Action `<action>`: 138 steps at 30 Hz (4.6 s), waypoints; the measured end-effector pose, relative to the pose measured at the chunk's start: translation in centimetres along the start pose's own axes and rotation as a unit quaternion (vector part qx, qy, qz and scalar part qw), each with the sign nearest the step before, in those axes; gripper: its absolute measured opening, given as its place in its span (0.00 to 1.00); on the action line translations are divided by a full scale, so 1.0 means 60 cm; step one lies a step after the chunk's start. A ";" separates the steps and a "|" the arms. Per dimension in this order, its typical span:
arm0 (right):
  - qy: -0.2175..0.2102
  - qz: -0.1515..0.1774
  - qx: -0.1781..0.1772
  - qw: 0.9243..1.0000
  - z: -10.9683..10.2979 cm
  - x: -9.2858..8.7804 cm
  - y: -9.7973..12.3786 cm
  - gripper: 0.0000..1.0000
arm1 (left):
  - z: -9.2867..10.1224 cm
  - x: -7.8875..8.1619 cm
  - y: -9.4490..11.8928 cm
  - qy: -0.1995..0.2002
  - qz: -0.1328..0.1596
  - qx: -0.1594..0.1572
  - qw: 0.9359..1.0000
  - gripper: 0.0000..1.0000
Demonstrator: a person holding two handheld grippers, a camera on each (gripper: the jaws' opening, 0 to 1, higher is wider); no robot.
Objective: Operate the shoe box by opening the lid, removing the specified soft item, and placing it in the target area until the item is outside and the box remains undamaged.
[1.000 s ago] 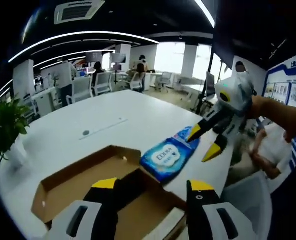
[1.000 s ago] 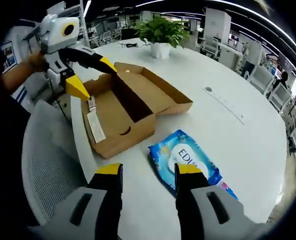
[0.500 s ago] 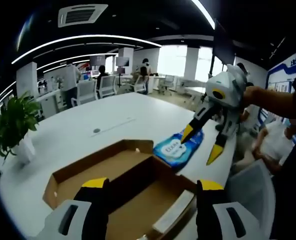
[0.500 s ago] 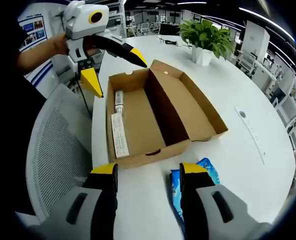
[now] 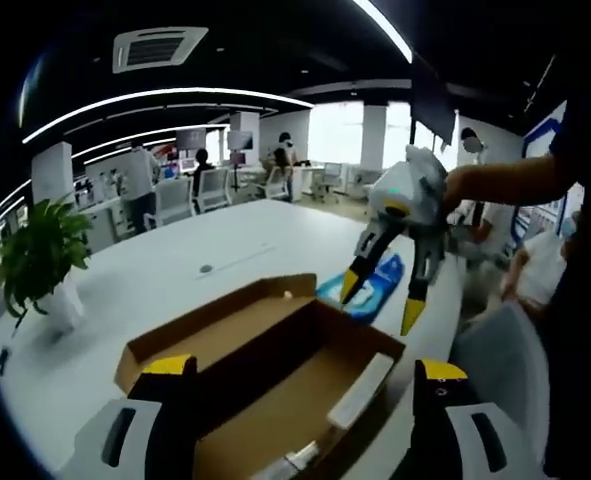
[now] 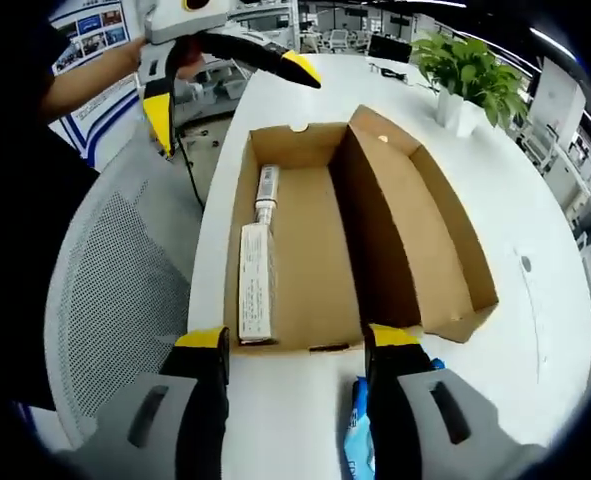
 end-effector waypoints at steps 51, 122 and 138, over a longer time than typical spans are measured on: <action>0.031 -0.062 0.059 0.996 -0.006 -0.008 -0.108 0.23 | -0.034 -0.062 0.096 0.016 0.011 0.062 0.998 1.00; 0.097 0.067 -0.009 0.993 0.013 0.080 0.096 0.15 | -0.011 -0.048 0.090 0.008 0.041 0.056 0.998 1.00; 0.083 0.060 -0.034 0.994 0.044 0.042 0.184 0.15 | -0.015 -0.049 0.084 0.005 0.041 0.052 0.998 1.00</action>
Point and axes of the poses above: the point that each gripper's makers call its tool centre point, and the gripper's own axes: y roughly backward along the fingers, z roughly to its right, x roughly out of its top, the point moved 9 cm from there along y, roughly backward along the fingers, and after that the axes turned 9 degrees about z, right-handed, at the moved point
